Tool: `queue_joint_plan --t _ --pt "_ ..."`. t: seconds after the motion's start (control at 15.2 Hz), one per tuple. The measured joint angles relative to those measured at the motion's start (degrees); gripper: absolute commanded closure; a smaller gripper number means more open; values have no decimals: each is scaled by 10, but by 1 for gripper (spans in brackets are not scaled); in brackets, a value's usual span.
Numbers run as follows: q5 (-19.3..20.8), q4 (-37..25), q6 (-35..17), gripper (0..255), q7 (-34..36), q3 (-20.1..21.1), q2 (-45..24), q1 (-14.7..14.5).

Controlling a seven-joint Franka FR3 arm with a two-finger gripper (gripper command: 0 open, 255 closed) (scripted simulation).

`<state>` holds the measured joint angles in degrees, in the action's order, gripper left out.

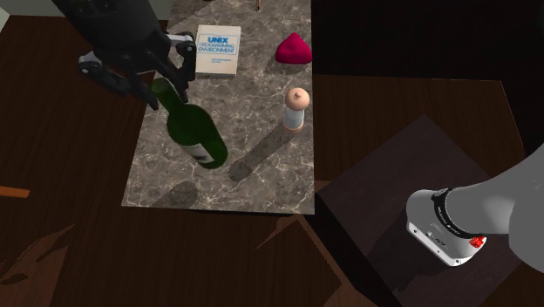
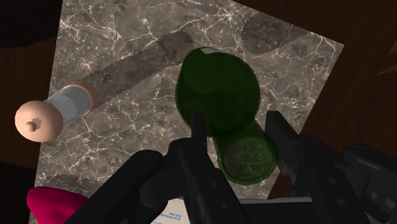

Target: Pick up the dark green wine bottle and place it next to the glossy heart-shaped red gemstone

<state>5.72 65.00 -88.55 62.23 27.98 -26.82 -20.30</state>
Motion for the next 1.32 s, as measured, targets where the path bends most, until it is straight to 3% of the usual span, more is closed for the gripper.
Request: queue_joint_plan --t 0.2,0.33,0.92,1.32 --pt "3 -33 25 255 2 0 -8 -7" --pt "-1 -31 31 255 -12 -2 0 7" --pt "-17 -3 32 255 -116 -26 22 95" --pt "-14 -43 58 255 -184 -45 2 142"
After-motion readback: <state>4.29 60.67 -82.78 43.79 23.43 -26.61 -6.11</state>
